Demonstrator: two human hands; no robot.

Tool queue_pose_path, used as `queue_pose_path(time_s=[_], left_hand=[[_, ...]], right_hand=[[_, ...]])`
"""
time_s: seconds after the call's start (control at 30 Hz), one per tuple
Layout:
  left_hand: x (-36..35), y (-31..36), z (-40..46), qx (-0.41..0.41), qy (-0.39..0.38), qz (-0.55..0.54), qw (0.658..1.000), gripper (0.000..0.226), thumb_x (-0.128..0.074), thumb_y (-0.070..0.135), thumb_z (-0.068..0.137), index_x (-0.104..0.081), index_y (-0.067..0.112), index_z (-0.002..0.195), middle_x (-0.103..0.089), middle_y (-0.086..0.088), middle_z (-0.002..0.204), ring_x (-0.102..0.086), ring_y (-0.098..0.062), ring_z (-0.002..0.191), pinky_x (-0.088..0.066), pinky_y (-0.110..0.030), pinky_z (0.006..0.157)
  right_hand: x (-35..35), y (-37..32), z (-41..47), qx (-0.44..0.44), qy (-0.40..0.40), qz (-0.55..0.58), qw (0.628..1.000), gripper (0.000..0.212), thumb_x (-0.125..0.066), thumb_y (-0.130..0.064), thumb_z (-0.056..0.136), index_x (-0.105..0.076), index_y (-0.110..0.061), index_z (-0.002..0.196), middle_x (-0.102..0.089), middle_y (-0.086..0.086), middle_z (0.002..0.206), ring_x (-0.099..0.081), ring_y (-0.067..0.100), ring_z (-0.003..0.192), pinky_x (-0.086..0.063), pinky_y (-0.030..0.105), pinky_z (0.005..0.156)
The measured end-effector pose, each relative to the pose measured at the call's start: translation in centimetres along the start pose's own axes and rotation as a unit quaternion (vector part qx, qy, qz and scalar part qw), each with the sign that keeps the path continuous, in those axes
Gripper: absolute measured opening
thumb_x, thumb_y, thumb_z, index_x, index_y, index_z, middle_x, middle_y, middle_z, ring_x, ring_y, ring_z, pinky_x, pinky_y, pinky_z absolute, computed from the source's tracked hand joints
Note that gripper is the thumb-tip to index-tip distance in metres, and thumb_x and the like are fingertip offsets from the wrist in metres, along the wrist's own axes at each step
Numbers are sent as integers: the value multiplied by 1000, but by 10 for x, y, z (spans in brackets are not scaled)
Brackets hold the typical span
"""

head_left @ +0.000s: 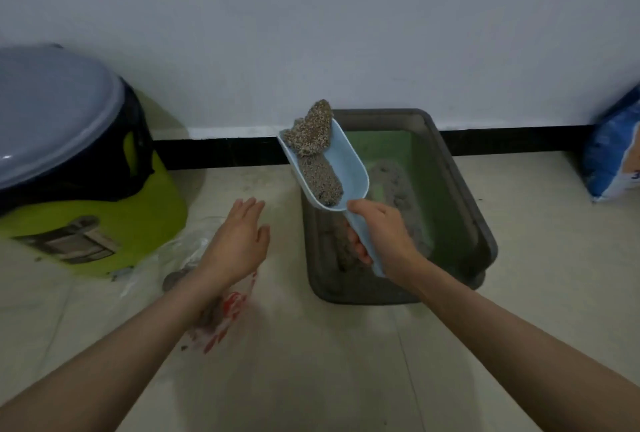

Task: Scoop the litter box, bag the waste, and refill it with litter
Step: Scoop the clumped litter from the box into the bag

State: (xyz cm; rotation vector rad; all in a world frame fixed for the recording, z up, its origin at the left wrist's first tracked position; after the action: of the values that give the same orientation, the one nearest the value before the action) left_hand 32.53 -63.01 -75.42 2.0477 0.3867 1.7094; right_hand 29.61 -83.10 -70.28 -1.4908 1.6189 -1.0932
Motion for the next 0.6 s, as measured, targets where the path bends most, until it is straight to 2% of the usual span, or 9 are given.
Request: queue_pose_path(time_s=[0.07, 0.17, 0.3, 0.4, 0.5, 0.6], left_hand=[[6, -42, -25, 36, 27, 14, 999, 50, -42, 14, 95, -31, 3, 142, -25, -16, 151, -15, -29, 143, -15, -36, 116], [11, -102, -62, 90, 84, 66, 990, 50, -49, 10, 87, -42, -2, 135, -38, -26, 142, -27, -43, 135, -27, -50, 109], [8, -158, -100, 220, 41, 76, 972, 64, -56, 15, 87, -28, 6, 144, -28, -20, 148, -22, -36, 138, -30, -49, 107], [4, -174, -112, 268, 37, 31, 962, 58, -53, 18, 91, -30, 7, 143, -34, -21, 142, -35, -37, 130, -37, -47, 100], [4, -181, -114, 259, 85, 33, 962, 39, -55, 12, 89, -50, 5, 126, -50, -22, 123, -47, -38, 114, -45, -47, 88], [6, -182, -114, 252, 119, 32, 960, 24, -52, 8, 89, -60, 3, 111, -56, -22, 110, -54, -39, 102, -46, -46, 80]], right_hand=[[-27, 11, -11, -31, -43, 15, 998, 31, -50, -20, 91, -49, -8, 63, -38, 7, 49, -28, 16, 36, -19, 17, 38], [-57, 33, -23, -59, -94, -23, 993, 33, -50, -21, 91, -49, -10, 60, -40, 6, 50, -30, 16, 37, -20, 17, 38], [-82, 55, -30, -105, -163, -140, 971, 29, -51, -23, 91, -52, -7, 67, -42, 6, 53, -33, 15, 40, -22, 18, 40], [-97, 64, -30, -133, -201, -261, 935, 28, -52, -26, 90, -53, -6, 70, -43, 7, 54, -33, 14, 40, -24, 17, 39], [-121, 66, -32, -121, -223, -376, 891, 31, -51, -27, 89, -52, -7, 65, -46, 6, 53, -36, 15, 40, -27, 17, 38], [-147, 56, -31, -75, -244, -479, 840, 32, -48, -26, 90, -51, -7, 63, -51, 5, 54, -42, 16, 40, -34, 19, 38]])
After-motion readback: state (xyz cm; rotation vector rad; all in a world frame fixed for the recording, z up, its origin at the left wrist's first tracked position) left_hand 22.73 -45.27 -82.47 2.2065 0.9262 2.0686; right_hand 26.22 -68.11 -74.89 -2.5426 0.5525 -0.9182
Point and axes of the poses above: each hand's wrist, its own z-axis towards the middle knuckle, its own x-axis out of the back of the hand, y = z × x, the point moved 1 cm from there along z, towards the middle knuckle
